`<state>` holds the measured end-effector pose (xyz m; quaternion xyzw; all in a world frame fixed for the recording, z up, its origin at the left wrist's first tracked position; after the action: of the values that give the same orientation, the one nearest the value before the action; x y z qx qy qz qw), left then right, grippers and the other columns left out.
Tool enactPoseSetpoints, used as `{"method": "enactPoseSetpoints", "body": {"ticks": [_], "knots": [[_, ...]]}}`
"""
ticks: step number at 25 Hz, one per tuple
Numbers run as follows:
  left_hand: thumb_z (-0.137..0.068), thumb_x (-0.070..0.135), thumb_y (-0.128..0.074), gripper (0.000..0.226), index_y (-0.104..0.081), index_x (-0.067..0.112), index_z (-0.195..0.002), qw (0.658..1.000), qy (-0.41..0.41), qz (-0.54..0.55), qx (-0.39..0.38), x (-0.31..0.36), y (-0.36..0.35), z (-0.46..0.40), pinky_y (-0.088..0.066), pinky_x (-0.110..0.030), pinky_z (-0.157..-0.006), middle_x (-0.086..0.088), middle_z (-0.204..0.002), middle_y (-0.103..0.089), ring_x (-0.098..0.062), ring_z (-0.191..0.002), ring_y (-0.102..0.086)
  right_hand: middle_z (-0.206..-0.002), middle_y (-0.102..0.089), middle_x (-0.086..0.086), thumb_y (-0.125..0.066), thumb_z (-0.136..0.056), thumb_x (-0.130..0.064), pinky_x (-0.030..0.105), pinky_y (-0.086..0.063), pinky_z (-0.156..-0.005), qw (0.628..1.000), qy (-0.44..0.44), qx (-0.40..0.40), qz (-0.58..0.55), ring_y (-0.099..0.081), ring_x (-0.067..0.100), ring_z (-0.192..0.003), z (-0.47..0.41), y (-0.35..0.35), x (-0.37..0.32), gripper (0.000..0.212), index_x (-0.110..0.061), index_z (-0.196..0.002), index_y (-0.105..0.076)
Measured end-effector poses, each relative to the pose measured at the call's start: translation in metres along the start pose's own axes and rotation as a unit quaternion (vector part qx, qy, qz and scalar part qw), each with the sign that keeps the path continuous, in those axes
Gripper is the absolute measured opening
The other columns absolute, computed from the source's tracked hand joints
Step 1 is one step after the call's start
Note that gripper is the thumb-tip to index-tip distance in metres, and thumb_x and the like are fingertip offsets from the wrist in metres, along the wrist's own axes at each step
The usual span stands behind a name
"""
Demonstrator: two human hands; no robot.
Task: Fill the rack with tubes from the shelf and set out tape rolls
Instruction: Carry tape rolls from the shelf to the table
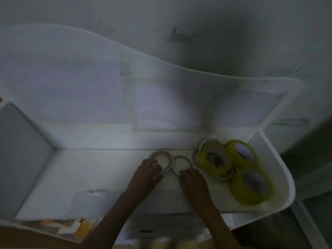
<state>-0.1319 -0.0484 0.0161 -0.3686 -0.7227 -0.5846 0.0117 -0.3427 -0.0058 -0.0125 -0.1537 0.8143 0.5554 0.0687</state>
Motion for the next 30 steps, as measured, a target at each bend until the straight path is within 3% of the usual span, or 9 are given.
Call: {"method": "enactPoseSetpoints", "body": {"ticks": [4,10,16,19,21,24,30], "knots": [[-0.085,0.040,-0.043,0.037,-0.069,0.014,-0.085,1.000,0.014,-0.004,0.025,0.004,-0.004,-0.004,-0.057,-0.035,-0.066,-0.007,-0.103,-0.064,-0.018,-0.104,-0.045,-0.081,-0.058,0.000,-0.046,-0.090,-0.027,0.028,-0.035,-0.067,0.999,0.047,0.016,0.009,-0.050,0.019,-0.078,-0.003,-0.004,0.005,0.021,-0.019,-0.082,-0.064],[-0.089,0.037,-0.038,0.038,-0.067,0.011,-0.086,0.999,0.025,-0.017,0.021,-0.004,-0.002,-0.002,-0.054,-0.040,-0.067,-0.006,-0.096,-0.063,-0.022,-0.094,-0.052,-0.085,-0.057,0.003,-0.045,-0.093,-0.025,0.029,-0.043,-0.075,0.998,0.031,0.033,-0.051,-0.052,0.021,-0.082,-0.005,0.009,0.004,0.022,-0.015,-0.087,-0.064],[-0.088,0.031,-0.048,0.027,-0.066,0.012,-0.085,0.996,0.035,-0.008,0.083,0.000,0.021,0.008,-0.049,-0.034,-0.068,-0.004,-0.090,-0.062,-0.020,-0.089,-0.052,-0.086,-0.058,0.004,-0.047,-0.095,-0.023,0.031,-0.045,-0.080,0.993,0.039,0.069,-0.089,-0.051,0.020,-0.086,-0.009,0.027,-0.003,0.021,-0.013,-0.089,-0.064],[-0.085,0.019,-0.066,0.007,-0.066,0.012,-0.085,0.995,0.042,-0.021,0.092,-0.002,0.035,0.016,-0.052,-0.036,-0.065,-0.005,-0.089,-0.063,-0.021,-0.086,-0.055,-0.089,-0.057,0.001,-0.046,-0.096,-0.026,0.031,-0.045,-0.081,0.992,0.032,0.052,-0.109,-0.054,0.021,-0.086,-0.013,0.029,-0.011,0.020,-0.016,-0.091,-0.063],[-0.083,0.015,-0.070,0.005,-0.066,0.012,-0.085,0.993,0.048,-0.030,0.103,-0.006,0.050,0.026,-0.053,-0.036,-0.064,-0.005,-0.089,-0.064,-0.021,-0.086,-0.055,-0.091,-0.057,0.001,-0.049,-0.096,-0.024,0.030,-0.045,-0.080,0.990,0.036,0.053,-0.123,-0.055,0.022,-0.087,-0.015,0.033,-0.024,0.017,-0.016,-0.093,-0.063],[-0.089,0.030,-0.054,0.021,-0.066,0.013,-0.085,0.988,0.053,-0.047,0.134,-0.014,0.083,0.051,-0.050,-0.033,-0.069,-0.003,-0.089,-0.063,-0.021,-0.091,-0.056,-0.090,-0.059,0.001,-0.054,-0.094,-0.020,0.028,-0.044,-0.078,0.984,0.081,0.068,-0.145,-0.051,0.020,-0.088,-0.024,0.042,-0.055,0.012,-0.015,-0.091,-0.064],[-0.091,0.033,-0.050,0.027,-0.068,0.013,-0.086,0.968,0.112,-0.105,0.199,-0.034,0.172,0.133,-0.053,-0.032,-0.073,0.000,-0.090,-0.066,-0.022,-0.103,-0.060,-0.096,-0.059,-0.009,-0.051,-0.093,-0.027,0.018,-0.039,-0.087,0.962,0.115,0.011,-0.247,-0.052,0.012,-0.094,-0.038,0.045,-0.164,0.016,-0.021,-0.095,-0.065]]}}
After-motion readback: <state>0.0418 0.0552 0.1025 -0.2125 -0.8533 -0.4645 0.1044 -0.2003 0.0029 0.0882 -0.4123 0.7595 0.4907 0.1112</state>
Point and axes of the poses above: each hand's wrist, its own z-axis away from the middle knuckle, its own y-axis out of the back of the hand, x = y × z, the point moved 1 cm from there along -z, towards the middle knuckle
